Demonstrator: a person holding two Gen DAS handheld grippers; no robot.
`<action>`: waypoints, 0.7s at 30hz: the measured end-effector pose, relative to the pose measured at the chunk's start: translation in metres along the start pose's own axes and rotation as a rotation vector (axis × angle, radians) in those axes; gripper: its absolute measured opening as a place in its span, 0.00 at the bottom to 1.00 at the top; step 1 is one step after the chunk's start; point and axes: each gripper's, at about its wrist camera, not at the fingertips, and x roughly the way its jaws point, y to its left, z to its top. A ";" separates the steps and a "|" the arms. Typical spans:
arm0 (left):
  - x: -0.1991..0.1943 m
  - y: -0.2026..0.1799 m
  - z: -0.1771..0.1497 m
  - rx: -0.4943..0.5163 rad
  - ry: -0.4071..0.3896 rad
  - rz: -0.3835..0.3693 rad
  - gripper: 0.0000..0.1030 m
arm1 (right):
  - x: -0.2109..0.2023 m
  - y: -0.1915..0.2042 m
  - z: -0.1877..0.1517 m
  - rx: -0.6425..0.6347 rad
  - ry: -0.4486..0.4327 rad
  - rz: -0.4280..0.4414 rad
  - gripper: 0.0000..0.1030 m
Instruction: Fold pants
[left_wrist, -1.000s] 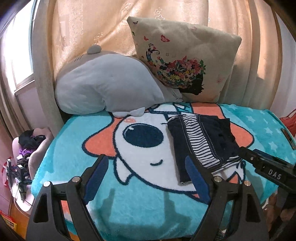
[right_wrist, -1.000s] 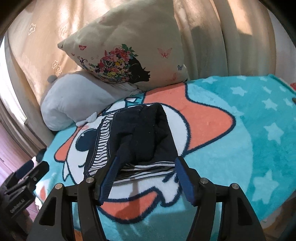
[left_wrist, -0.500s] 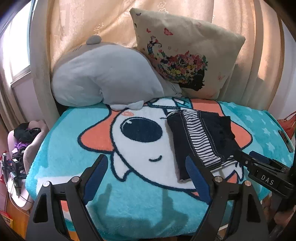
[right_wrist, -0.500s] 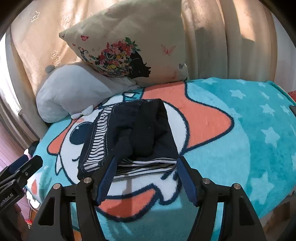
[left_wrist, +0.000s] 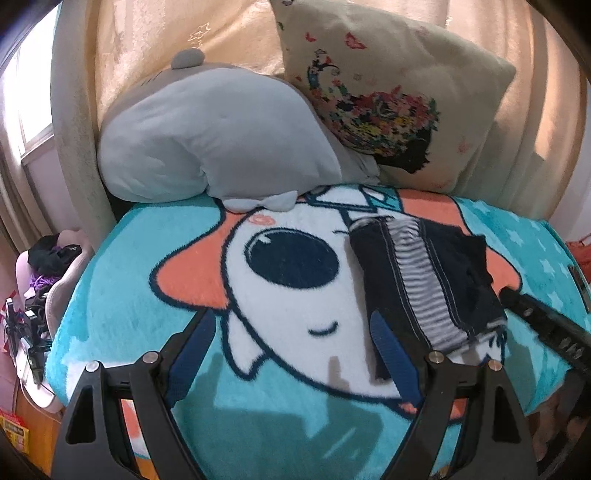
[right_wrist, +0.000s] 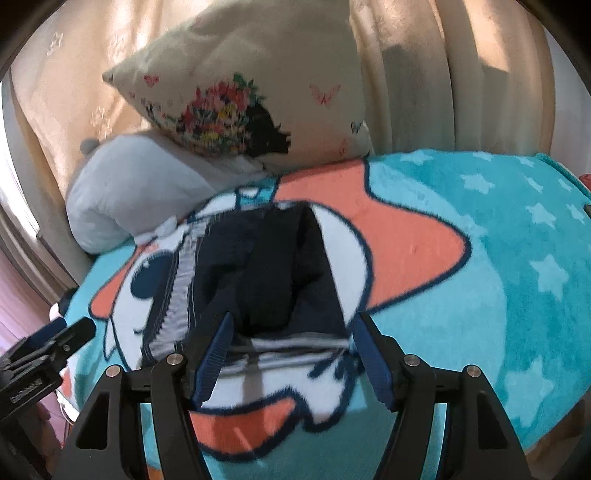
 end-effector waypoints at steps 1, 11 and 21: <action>0.002 0.001 0.002 -0.008 0.002 -0.001 0.83 | -0.001 -0.001 0.005 0.004 -0.006 0.014 0.69; 0.033 -0.009 0.013 -0.010 0.069 -0.024 0.83 | 0.048 -0.015 0.083 0.157 0.050 0.421 0.70; 0.043 -0.018 0.016 -0.001 0.084 -0.010 0.83 | 0.090 -0.024 0.079 0.197 0.133 0.348 0.70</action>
